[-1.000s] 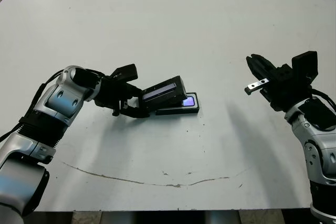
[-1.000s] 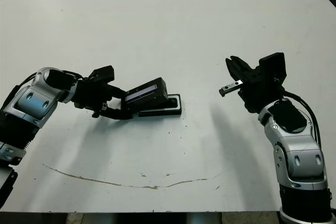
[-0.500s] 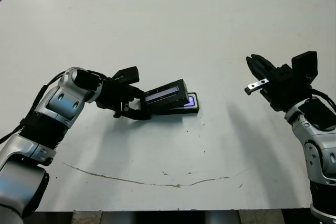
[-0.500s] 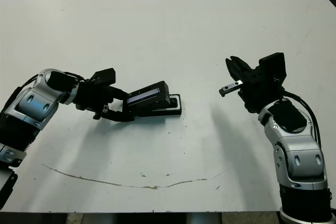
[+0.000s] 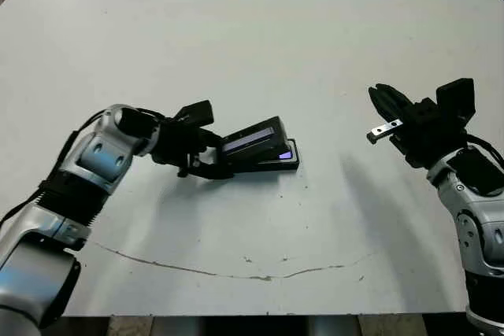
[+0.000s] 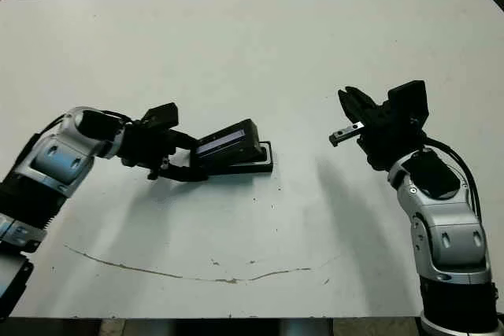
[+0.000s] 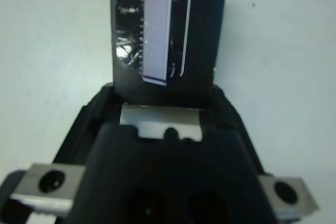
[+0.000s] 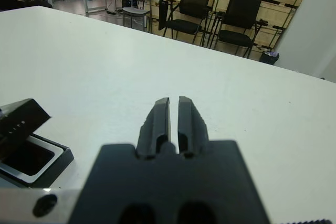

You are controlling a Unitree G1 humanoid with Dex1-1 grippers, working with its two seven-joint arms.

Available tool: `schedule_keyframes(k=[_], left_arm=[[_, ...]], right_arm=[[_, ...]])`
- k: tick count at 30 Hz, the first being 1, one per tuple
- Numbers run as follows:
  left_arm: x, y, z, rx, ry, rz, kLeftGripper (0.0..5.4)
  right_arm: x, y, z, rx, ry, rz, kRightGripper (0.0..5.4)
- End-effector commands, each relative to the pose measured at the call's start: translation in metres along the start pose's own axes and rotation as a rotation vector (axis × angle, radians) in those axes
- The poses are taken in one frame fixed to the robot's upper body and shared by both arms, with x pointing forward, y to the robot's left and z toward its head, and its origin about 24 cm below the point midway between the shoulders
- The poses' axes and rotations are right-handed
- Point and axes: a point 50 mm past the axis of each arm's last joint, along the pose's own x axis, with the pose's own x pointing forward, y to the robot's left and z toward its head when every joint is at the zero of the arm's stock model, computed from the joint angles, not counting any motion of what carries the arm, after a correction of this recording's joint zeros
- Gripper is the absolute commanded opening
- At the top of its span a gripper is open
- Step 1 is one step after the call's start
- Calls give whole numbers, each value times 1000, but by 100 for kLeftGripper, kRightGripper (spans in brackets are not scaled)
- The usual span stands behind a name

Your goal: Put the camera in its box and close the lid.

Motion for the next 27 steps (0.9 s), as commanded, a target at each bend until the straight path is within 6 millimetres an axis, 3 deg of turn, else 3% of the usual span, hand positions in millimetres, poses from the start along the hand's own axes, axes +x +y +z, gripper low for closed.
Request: schedule_keyframes(k=[1, 8, 27], left_arm=[[18, -11, -12, -87, 57, -73, 271], [27, -16, 6, -61, 109, -151, 271], [40, -10, 15, -89, 190, -219, 271]], right_arm=[[-4, -1, -5, -10, 23, -1, 0], [-3, 0, -4, -3, 12, 1, 0], [-7, 2, 0, -7, 7, -4, 0]])
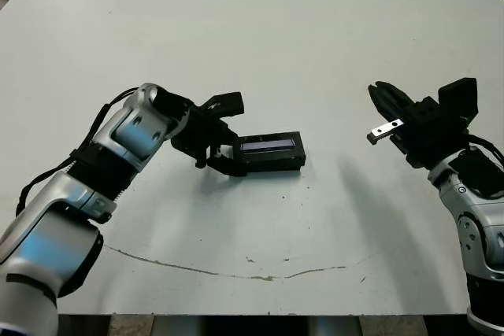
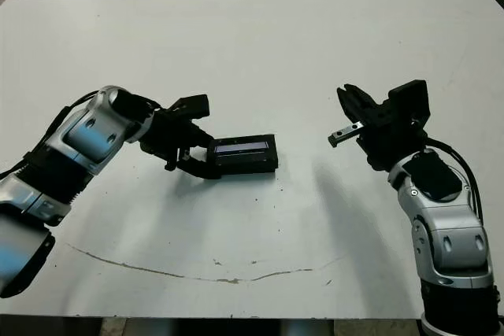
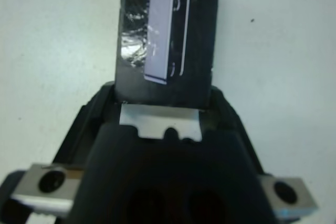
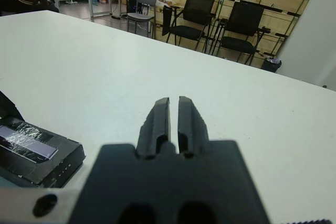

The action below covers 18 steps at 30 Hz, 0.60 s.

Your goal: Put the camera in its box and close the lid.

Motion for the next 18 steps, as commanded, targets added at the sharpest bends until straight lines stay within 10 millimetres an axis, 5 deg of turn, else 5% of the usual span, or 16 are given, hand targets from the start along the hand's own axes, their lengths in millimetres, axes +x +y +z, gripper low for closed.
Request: schedule_keyframes(k=[1, 13, 18], left_arm=[[33, -16, -11, -47, 45, -118, 271], [30, -16, -11, -7, 100, -76, 271], [25, -16, -15, 112, 148, -98, 360]], right_arm=[[-4, -1, -5, 4, 29, -13, 0], [-3, 0, -6, 3, 27, 7, 0], [-3, 0, -5, 1, 28, 6, 0]])
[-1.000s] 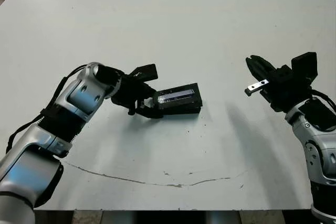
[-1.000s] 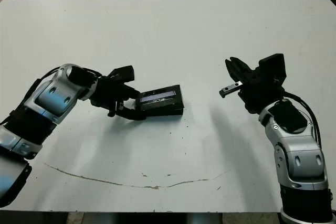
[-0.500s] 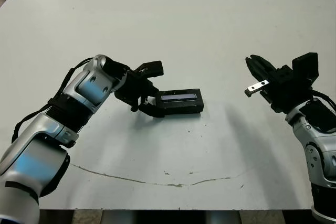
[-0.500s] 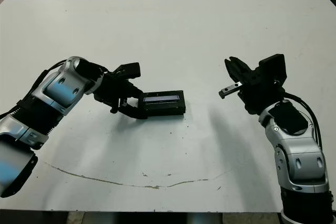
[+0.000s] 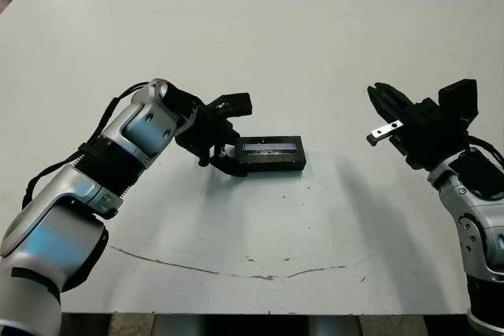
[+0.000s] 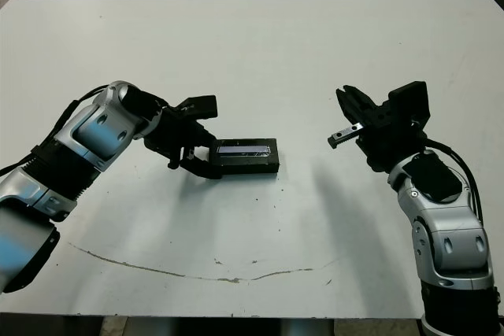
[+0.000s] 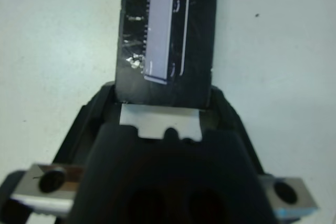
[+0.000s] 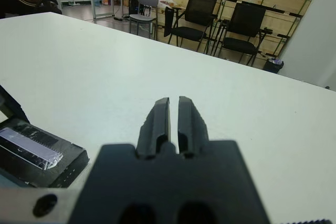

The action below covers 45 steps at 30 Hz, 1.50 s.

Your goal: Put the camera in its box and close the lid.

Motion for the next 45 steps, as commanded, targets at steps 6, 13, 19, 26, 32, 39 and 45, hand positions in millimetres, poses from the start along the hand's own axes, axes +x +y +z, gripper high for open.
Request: schedule_keyframes(k=[6, 13, 19, 26, 32, 39, 45], left_arm=[[22, -17, -31, 23, 75, -90, 461], [9, -21, -58, 36, 95, -36, 539], [-15, -29, -101, -18, 133, 79, 539], [-55, -29, -128, -227, 161, 259, 539], [-77, -34, -103, -348, 21, 746, 514], [-79, -49, -44, -370, -539, 1065, 389], [-67, -67, 8, -418, -812, 1056, 278]], right_arm=[[-3, -1, -5, -1, 25, 2, 0], [-2, 0, -4, -7, 24, 3, 0], [-1, -1, -5, -13, 29, 0, 0], [2, -1, -5, -11, 39, -3, 0], [4, -1, -7, -4, 44, -11, 0], [6, -2, -11, 0, 43, -22, 0], [10, -1, -16, 13, 32, -46, 0]])
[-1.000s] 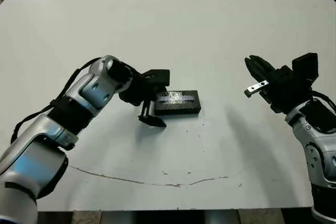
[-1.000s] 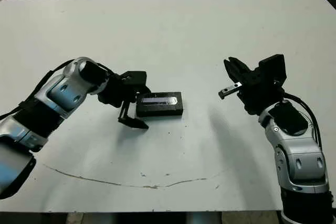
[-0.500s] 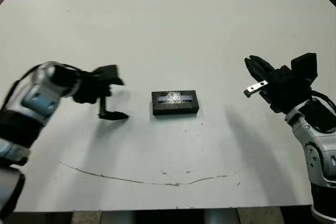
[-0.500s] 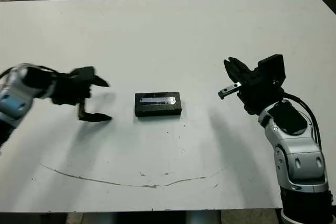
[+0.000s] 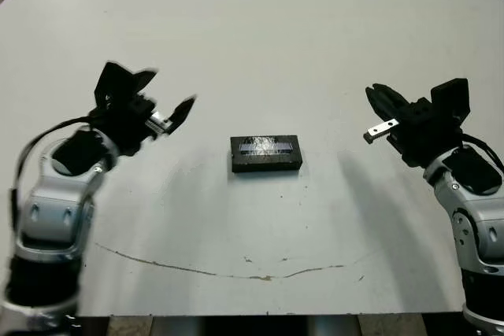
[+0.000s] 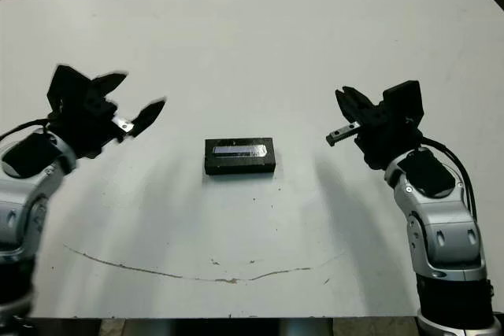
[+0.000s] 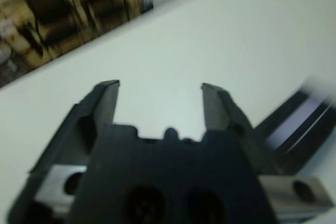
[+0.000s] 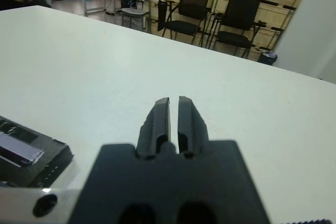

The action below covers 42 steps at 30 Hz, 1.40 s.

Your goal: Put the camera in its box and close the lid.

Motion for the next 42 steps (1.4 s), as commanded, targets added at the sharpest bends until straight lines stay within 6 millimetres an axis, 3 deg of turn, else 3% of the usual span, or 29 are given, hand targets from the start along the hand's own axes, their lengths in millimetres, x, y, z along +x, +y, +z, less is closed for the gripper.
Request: schedule_keyframes(k=[1, 5, 9, 15, 24, 31, 36, 42], left_arm=[[0, -22, 1, -85, 1, -3, 261], [7, -51, -3, -244, 61, -12, 187], [14, -75, -17, -296, 171, 5, 111], [28, -89, -46, -333, 324, 32, 1], [27, -118, -91, -356, 542, 7, 1], [15, -130, -119, -309, 714, -56, 1], [3, -136, -129, -266, 755, -83, 1], [-4, -137, -128, -255, 718, -119, 1]], right_arm=[[1, 0, -7, 11, 19, -21, 0], [2, 1, -9, 18, 23, -38, 0], [3, 2, -11, 22, 20, -47, 0], [3, 0, -15, -1, 14, -52, 0], [6, 2, -18, -1, 23, -54, 0], [7, 3, -16, 5, 24, -52, 0], [7, 4, -16, 3, 16, -34, 0], [8, 6, -17, 30, 13, -23, 0]])
